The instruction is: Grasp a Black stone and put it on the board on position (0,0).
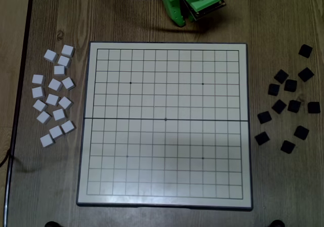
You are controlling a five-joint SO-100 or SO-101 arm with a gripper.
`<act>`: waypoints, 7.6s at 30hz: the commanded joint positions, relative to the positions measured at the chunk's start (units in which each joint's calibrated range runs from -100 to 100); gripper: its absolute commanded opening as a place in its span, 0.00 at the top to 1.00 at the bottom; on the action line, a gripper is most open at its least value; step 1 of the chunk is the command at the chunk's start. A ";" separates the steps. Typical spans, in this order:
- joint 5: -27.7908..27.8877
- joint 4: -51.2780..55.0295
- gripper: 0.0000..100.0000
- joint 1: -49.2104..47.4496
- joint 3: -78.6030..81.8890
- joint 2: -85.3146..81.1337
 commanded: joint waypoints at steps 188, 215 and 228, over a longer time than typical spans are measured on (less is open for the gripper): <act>-50.31 -4.98 0.87 -44.71 -98.90 112.79; -50.79 -7.88 0.86 -44.62 -95.23 114.06; -51.43 -10.11 0.86 -44.44 -91.56 114.06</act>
